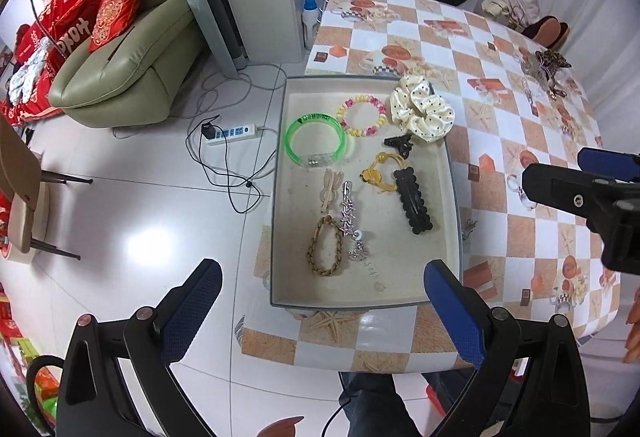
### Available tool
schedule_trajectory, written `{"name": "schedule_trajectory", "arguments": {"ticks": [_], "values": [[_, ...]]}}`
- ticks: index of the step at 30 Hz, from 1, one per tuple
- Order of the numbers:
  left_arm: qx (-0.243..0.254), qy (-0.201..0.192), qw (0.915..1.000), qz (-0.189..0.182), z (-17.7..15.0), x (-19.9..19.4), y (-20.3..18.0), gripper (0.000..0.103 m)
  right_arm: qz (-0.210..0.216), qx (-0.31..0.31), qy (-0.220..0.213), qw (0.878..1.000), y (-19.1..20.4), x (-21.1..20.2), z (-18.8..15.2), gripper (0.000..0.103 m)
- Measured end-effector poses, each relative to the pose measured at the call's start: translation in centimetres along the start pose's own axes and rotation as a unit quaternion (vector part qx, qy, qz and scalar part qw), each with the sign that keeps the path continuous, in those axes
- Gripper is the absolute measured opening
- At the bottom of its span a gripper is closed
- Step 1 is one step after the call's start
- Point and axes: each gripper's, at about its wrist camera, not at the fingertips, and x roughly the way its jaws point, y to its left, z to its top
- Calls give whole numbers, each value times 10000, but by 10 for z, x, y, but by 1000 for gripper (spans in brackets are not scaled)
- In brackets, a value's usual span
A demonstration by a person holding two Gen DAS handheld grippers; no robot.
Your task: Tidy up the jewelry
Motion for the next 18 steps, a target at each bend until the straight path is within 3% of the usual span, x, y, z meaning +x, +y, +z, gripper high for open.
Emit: {"name": "schedule_trajectory", "arguments": {"ticks": [18], "values": [[-221,-156,9996,76,6,-30,12,103,-188,-227,75,9995,10,-17,1,93]]}}
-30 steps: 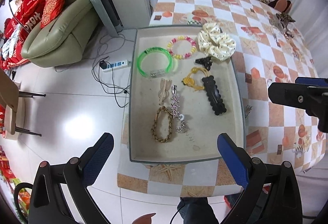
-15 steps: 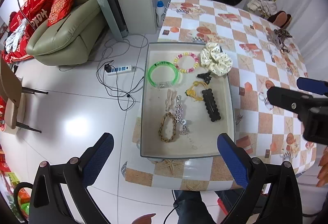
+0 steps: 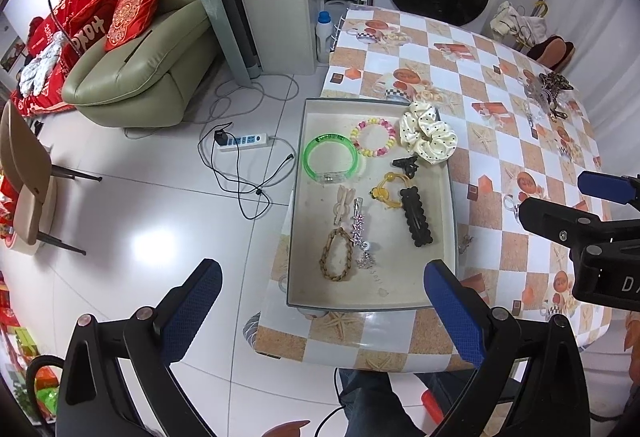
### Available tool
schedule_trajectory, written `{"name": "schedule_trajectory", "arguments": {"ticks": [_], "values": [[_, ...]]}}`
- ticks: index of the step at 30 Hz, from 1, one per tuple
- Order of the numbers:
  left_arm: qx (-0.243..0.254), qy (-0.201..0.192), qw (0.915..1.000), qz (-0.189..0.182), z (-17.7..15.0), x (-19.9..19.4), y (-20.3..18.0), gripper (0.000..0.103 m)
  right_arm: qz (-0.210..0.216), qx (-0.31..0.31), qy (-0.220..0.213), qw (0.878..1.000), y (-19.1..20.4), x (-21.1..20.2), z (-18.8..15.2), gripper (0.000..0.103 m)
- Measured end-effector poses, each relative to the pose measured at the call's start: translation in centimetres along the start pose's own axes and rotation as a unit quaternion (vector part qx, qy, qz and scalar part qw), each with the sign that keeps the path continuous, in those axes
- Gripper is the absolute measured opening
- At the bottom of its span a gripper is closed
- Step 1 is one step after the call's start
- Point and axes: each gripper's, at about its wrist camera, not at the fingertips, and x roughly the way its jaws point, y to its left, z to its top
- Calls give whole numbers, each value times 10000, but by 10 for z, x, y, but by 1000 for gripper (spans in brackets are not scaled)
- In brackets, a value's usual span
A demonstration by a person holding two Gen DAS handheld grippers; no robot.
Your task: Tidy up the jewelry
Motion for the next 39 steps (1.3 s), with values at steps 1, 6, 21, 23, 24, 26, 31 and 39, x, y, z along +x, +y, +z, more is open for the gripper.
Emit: {"name": "schedule_trajectory", "arguments": {"ticks": [1,6,21,23,24,26,31,39], "values": [[0,1,10000,0,0,0,0,103,-3,-12,1,10000,0,0,0,93],[-6,11,10000,23,0,1,0,103,1,-9,18,10000,2,0,2,93],[-25,62,10000,50,0,5,-1,103,8,-35,48,10000,4,3,3,93],[-27,67,10000,54,0,5,-1,103,15,-50,63,10000,5,5,4,93],[-33,72,10000,58,0,6,0,103,19,-56,69,10000,5,6,4,93],[-42,81,9999,67,-1,7,-1,103,21,-62,73,10000,5,6,4,93],[-58,82,9999,88,-2,8,0,103,22,-63,75,9999,6,6,5,93],[-55,90,9999,88,-1,8,1,103,23,-62,82,9999,7,7,5,93]]}}
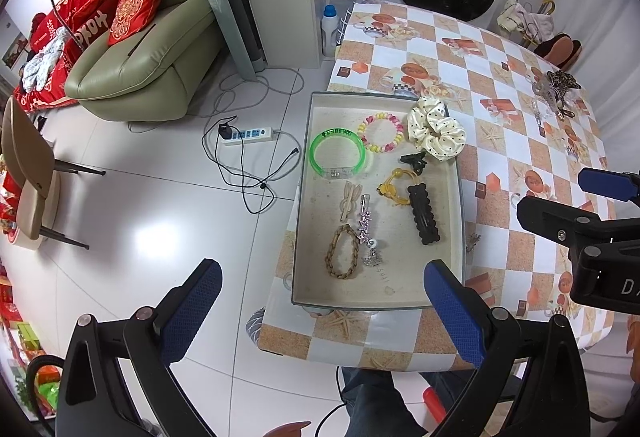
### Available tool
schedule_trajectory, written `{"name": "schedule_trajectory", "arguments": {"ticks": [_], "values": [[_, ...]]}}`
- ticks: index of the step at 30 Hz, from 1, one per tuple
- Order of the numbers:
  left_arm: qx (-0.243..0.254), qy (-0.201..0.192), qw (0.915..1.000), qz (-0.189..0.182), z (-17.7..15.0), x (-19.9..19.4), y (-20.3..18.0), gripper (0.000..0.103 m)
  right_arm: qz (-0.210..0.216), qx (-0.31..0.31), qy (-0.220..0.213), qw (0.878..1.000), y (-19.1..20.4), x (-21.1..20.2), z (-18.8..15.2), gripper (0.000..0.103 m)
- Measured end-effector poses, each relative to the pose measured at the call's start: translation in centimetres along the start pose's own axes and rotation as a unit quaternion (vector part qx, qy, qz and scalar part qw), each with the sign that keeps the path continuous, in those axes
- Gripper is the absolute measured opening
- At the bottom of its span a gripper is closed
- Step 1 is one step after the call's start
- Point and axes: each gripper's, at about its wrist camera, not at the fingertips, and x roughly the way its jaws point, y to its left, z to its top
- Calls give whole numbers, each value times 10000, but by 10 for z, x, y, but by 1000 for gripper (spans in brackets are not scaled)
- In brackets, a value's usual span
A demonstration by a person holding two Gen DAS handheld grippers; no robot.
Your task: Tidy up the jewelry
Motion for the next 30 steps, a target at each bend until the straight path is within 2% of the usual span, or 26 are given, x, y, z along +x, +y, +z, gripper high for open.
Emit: {"name": "schedule_trajectory", "arguments": {"ticks": [30], "values": [[-45,-96,9999,102,0,0,7,103,6,3,15,10000,3,0,1,93]]}}
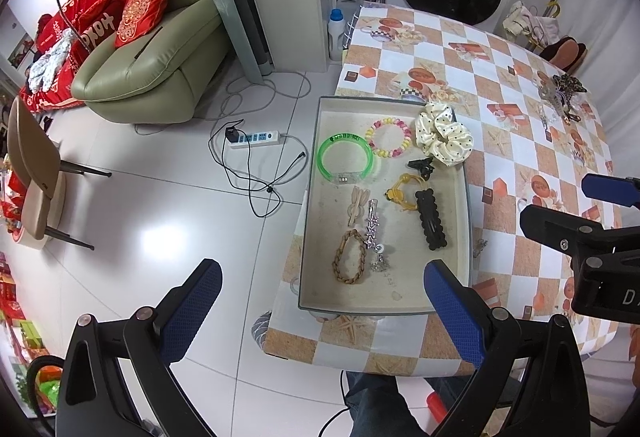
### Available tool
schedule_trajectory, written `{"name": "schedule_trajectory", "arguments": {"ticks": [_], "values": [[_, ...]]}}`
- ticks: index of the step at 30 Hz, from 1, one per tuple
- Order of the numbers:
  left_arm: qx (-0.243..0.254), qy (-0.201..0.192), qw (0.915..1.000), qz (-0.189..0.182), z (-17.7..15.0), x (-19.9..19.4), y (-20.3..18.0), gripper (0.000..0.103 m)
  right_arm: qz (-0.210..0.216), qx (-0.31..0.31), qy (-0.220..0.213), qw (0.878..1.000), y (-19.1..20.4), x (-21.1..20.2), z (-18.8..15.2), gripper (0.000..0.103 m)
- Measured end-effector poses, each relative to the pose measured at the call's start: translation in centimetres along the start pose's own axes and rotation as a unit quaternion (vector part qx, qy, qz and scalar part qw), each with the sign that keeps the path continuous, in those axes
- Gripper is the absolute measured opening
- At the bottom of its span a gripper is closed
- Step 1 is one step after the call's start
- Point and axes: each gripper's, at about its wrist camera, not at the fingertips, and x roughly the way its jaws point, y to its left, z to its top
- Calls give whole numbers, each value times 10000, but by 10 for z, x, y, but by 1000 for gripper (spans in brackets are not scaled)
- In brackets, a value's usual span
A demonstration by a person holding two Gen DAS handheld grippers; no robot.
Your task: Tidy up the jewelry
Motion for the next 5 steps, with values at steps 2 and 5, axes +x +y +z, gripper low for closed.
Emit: {"name": "schedule_trajectory", "arguments": {"ticks": [2,5], "values": [[11,-11,10000,10,0,-1,-1,103,1,0,-2,10000,0,0,0,93],[18,6,10000,27,1,-1,-1,103,1,-4,-4,10000,0,0,0,93]]}}
